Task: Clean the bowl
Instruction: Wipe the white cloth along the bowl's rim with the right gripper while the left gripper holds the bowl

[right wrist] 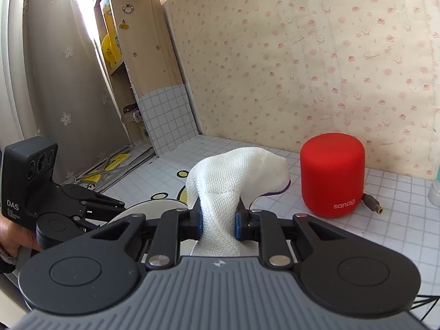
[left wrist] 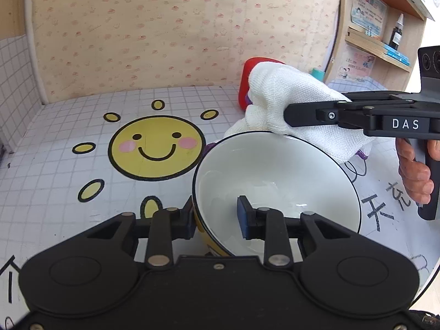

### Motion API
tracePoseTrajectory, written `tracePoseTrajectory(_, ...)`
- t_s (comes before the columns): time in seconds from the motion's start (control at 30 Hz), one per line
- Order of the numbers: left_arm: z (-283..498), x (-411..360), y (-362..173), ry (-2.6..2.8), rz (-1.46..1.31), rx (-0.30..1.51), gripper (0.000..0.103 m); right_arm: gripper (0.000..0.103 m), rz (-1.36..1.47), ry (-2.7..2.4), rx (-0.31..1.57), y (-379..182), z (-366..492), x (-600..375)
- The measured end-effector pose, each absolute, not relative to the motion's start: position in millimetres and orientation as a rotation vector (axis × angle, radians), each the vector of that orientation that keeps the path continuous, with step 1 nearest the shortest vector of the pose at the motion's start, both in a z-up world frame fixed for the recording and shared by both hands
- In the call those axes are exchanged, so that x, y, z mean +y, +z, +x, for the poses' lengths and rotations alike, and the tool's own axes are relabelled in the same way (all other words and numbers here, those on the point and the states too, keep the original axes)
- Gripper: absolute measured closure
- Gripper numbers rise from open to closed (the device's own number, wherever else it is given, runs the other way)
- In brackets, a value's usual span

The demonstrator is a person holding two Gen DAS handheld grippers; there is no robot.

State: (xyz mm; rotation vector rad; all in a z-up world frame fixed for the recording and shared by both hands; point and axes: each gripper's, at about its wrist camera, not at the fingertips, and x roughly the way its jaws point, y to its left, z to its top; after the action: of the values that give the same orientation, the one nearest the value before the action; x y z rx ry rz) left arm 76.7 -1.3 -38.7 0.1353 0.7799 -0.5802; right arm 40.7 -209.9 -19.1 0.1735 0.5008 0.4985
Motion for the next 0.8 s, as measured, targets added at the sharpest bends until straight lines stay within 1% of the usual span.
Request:
tracePoseTrajectory(0.27, 61.9, -6.2, -40.1, -0.453, 0.089, 0.771, 0.072, 0.081, 0.196, 0.526, 0.508, -17.3, 61.8, -196.0)
tracePoseTrajectory(0.63, 58.0, -8.2, -40.8, -0.396, 0.051, 0.758, 0.072, 0.081, 0.236, 0.484, 0.52, -21.1, 5.5, -225.1)
tracePoseTrajectory(0.8, 54.3, -8.1, -41.3, -0.379, 0.045, 0.75, 0.072, 0.081, 0.265, 0.473, 0.511, -22.1, 1.3, -224.2)
